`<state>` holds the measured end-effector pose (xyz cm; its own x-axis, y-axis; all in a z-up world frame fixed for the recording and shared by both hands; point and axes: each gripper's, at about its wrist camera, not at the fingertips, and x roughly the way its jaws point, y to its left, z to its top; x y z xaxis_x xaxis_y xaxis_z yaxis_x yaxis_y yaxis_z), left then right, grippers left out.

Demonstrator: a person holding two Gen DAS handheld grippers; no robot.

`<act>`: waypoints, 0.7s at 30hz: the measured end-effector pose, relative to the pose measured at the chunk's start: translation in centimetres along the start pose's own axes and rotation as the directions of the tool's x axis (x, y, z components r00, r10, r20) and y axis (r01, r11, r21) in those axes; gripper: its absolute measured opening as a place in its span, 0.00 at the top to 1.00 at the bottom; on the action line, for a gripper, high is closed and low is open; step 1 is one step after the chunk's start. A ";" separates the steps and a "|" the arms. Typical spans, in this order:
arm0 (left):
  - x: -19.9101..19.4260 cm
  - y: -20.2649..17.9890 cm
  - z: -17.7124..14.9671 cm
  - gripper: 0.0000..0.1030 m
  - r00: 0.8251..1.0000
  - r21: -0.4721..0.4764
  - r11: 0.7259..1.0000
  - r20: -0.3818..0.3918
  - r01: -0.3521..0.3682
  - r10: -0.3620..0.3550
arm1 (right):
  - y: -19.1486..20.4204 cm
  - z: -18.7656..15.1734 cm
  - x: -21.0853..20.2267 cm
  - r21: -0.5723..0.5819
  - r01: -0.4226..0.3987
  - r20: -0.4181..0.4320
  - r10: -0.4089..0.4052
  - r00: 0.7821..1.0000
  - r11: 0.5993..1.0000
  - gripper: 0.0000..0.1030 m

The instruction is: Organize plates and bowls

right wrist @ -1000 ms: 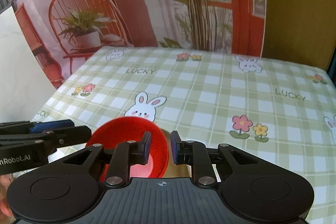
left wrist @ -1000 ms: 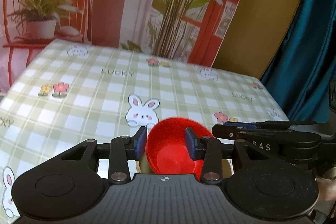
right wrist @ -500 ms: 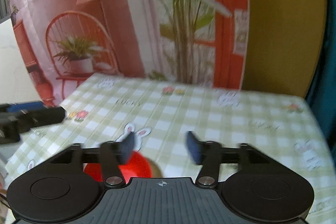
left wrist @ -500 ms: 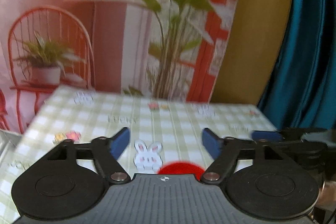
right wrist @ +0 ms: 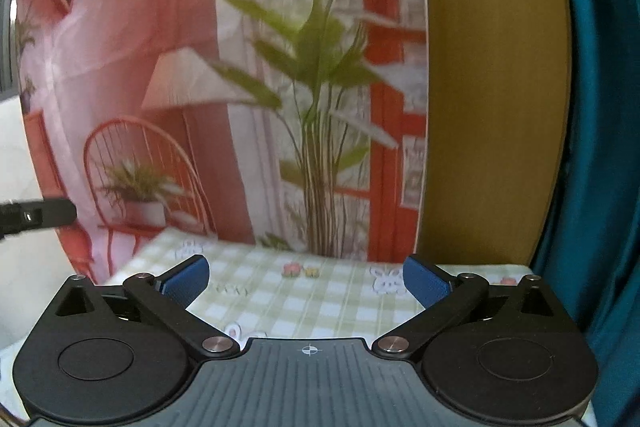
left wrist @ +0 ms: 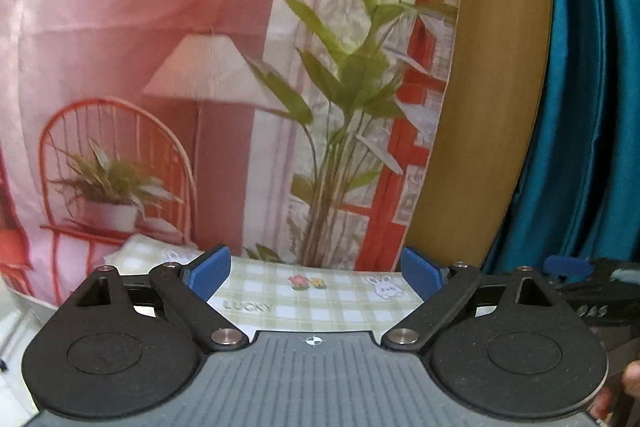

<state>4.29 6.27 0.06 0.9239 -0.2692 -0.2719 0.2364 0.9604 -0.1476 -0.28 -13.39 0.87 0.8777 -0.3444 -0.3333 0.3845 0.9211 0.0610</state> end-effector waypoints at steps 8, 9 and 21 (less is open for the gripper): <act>-2.8 -0.9 0.9 0.09 0.995 0.049 0.996 0.078 -0.069 0.066 | 0.5 1.4 -3.4 -0.004 0.027 0.088 -0.027 0.996 1.000 0.00; -3.1 -1.0 0.9 0.09 0.994 0.047 0.996 0.086 -0.077 0.073 | 0.6 1.4 -3.8 -0.001 0.032 0.096 -0.031 0.995 0.999 0.00; -4.8 -2.0 1.2 0.09 0.981 0.079 0.988 0.148 -0.136 0.124 | 0.9 1.3 -5.3 0.023 0.062 0.127 -0.064 0.990 0.998 0.00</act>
<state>-0.29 5.75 2.85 0.9802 -0.1348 -0.1448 0.1313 0.9908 -0.0339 -4.19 -10.94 3.89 0.8805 -0.4230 -0.2140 0.4444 0.8937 0.0619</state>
